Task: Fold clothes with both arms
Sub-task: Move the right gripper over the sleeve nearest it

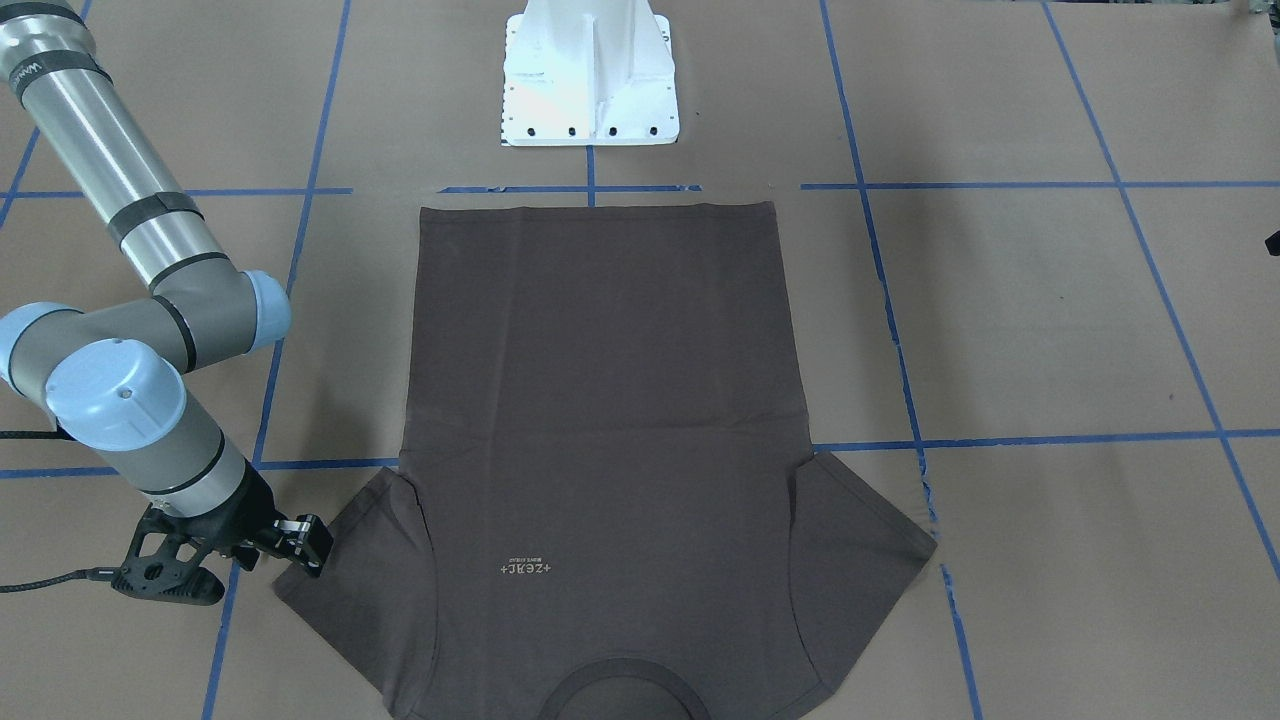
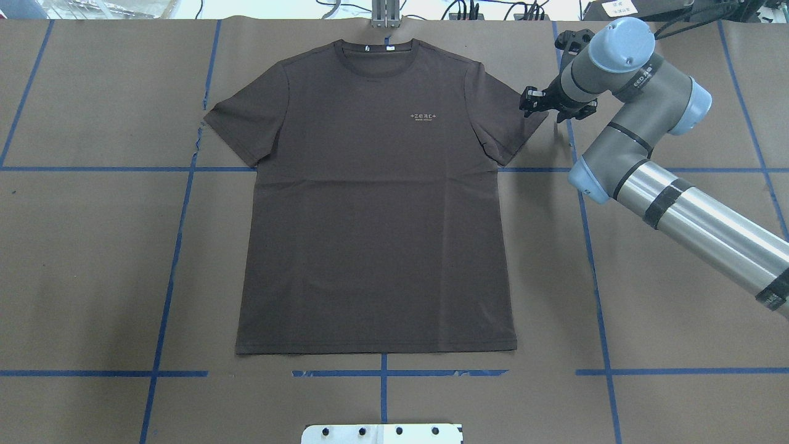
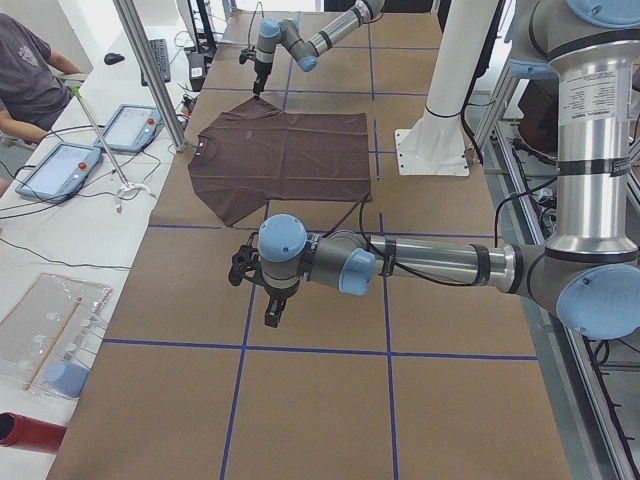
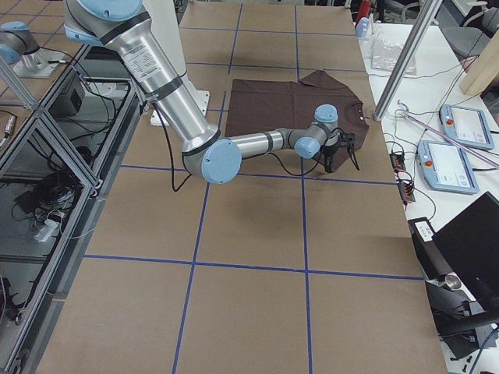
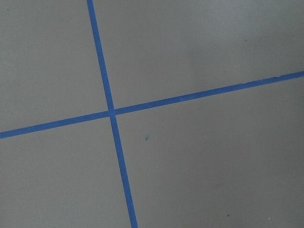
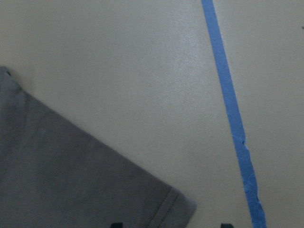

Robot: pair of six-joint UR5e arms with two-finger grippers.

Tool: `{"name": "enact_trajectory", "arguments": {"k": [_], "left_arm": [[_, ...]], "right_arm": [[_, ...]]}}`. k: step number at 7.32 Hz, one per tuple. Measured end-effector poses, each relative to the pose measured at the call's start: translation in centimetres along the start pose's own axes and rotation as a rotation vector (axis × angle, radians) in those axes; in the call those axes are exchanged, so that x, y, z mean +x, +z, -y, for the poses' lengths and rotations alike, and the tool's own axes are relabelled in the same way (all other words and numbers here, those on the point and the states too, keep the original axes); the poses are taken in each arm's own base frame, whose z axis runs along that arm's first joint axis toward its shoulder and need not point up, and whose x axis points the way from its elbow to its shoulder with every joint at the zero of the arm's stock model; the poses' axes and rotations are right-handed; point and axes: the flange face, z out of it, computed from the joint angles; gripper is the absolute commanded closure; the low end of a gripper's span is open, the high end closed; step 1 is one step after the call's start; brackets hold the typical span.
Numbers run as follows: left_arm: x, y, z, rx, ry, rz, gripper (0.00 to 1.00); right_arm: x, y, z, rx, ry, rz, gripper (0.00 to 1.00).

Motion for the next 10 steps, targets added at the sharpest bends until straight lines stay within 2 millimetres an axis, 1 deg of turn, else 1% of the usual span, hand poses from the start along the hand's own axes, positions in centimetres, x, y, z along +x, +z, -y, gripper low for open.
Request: {"name": "enact_trajectory", "arguments": {"k": [1,2,3,6,7,9,10], "left_arm": [[-0.1,0.0,-0.1,0.000,0.000,0.000,0.00],[-0.1,0.1,-0.2,0.001,0.002,0.000,0.00],[-0.1,0.1,-0.3,0.003,0.004,0.000,0.00],[-0.1,-0.1,-0.3,0.008,0.007,0.000,0.00],[0.0,-0.2,-0.3,0.010,0.009,0.000,0.00],[0.1,-0.3,-0.3,0.013,0.011,0.000,0.00],[0.2,-0.3,-0.3,0.014,0.012,0.000,0.00]], "right_arm": [[0.2,0.3,0.0,0.003,0.002,-0.009,0.59],[0.4,0.5,0.0,0.004,0.004,-0.016,0.82],[0.6,0.7,-0.1,0.003,0.005,-0.019,1.00],[0.6,0.7,-0.1,-0.002,0.009,-0.021,1.00],[0.1,0.4,-0.1,-0.002,0.005,-0.011,1.00],[-1.2,-0.8,-0.1,0.011,-0.007,0.018,1.00],[-1.5,-1.1,-0.3,0.012,-0.012,0.026,1.00]]}}
